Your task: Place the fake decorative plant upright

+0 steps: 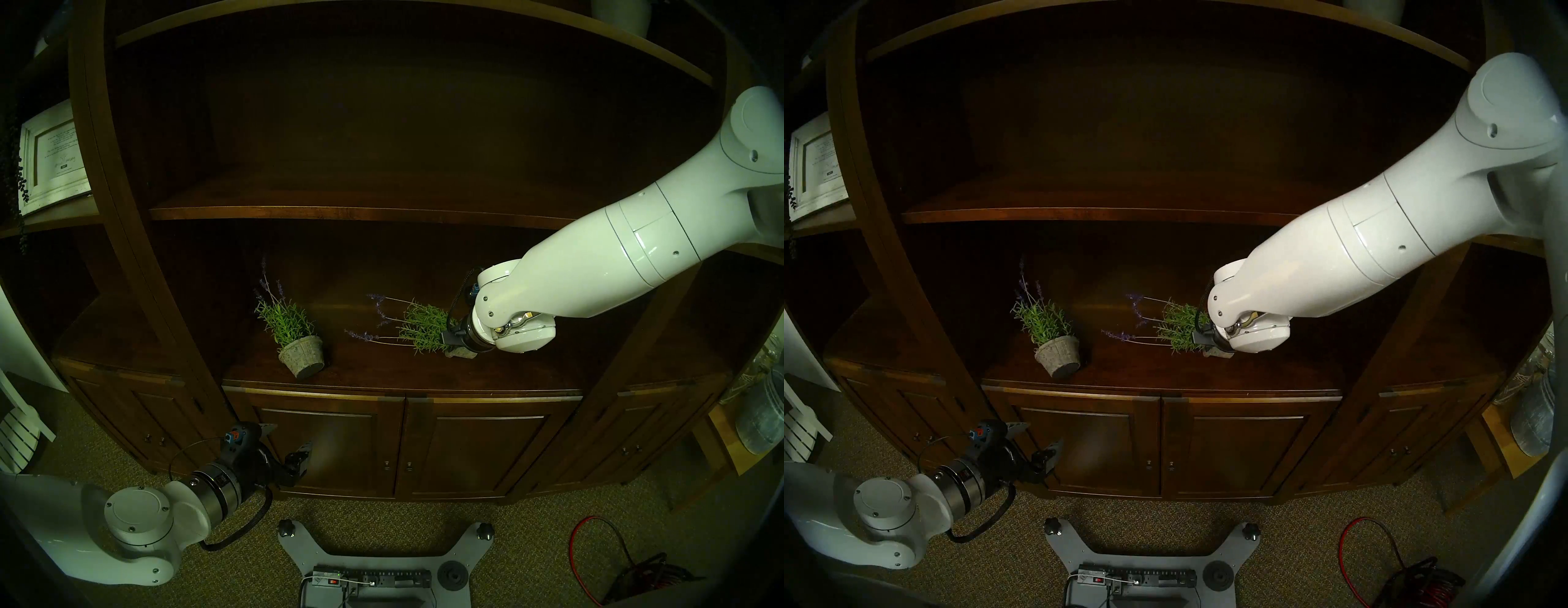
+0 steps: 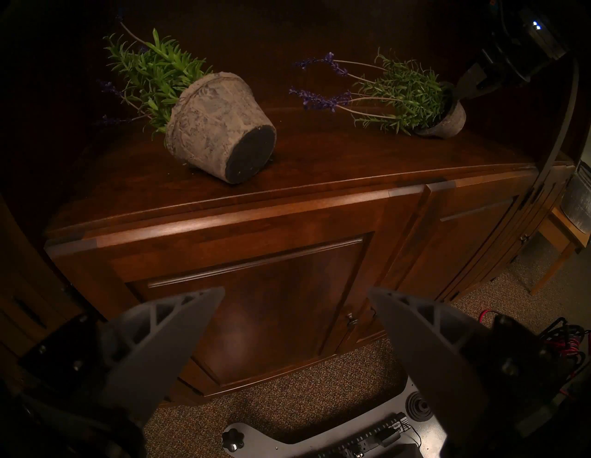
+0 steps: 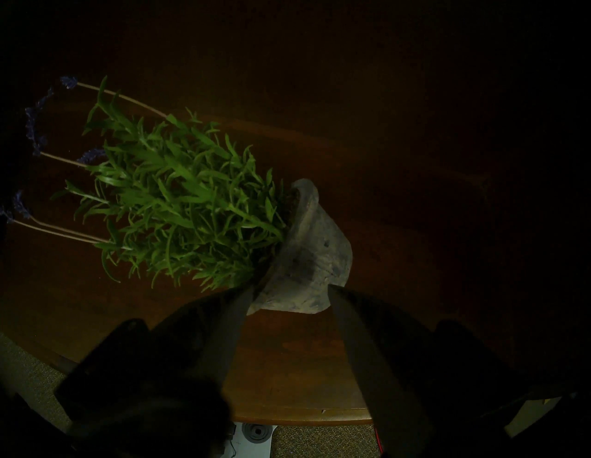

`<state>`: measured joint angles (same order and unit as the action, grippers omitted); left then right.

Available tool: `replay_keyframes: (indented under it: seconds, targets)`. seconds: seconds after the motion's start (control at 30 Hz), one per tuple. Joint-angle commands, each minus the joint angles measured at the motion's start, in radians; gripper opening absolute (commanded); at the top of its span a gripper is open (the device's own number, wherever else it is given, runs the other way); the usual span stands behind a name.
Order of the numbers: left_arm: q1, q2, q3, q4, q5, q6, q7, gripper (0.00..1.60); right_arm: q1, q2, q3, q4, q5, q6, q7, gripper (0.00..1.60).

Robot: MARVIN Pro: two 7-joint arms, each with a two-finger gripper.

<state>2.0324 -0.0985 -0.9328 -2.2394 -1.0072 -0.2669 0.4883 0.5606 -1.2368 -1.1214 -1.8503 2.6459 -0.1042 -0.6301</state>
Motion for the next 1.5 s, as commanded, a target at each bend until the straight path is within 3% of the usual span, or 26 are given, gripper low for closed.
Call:
replay_keyframes:
  seconds: [0.0,0.33,0.7,1.13,1.27,1.47]
  targets:
    - [-0.009,-0.001,-0.011,-0.011,0.001,-0.008,0.002,1.6,0.017,0.007,0.012,0.017,-0.011,-0.011,0.016,1.05]
    - [-0.009,-0.001,-0.011,-0.011,0.001,-0.008,0.002,1.6,-0.004,-0.018,0.007,0.047,-0.013,-0.008,0.025,1.06]
    - [-0.009,-0.001,-0.011,-0.011,0.001,-0.008,0.003,1.6,-0.032,-0.043,0.001,0.102,-0.004,0.008,0.026,0.97]
    - [-0.009,-0.001,-0.012,-0.012,0.001,-0.008,0.003,1.6,-0.054,-0.034,0.006,0.118,0.012,0.025,0.029,0.63]
    - [-0.009,-0.001,-0.012,-0.012,0.001,-0.008,0.003,1.6,-0.051,-0.019,0.005,0.118,0.019,0.037,0.047,0.31]
    - [-0.009,-0.001,-0.012,-0.011,0.001,-0.008,0.003,1.6,-0.049,0.024,0.006,0.125,0.031,0.055,0.096,0.04]
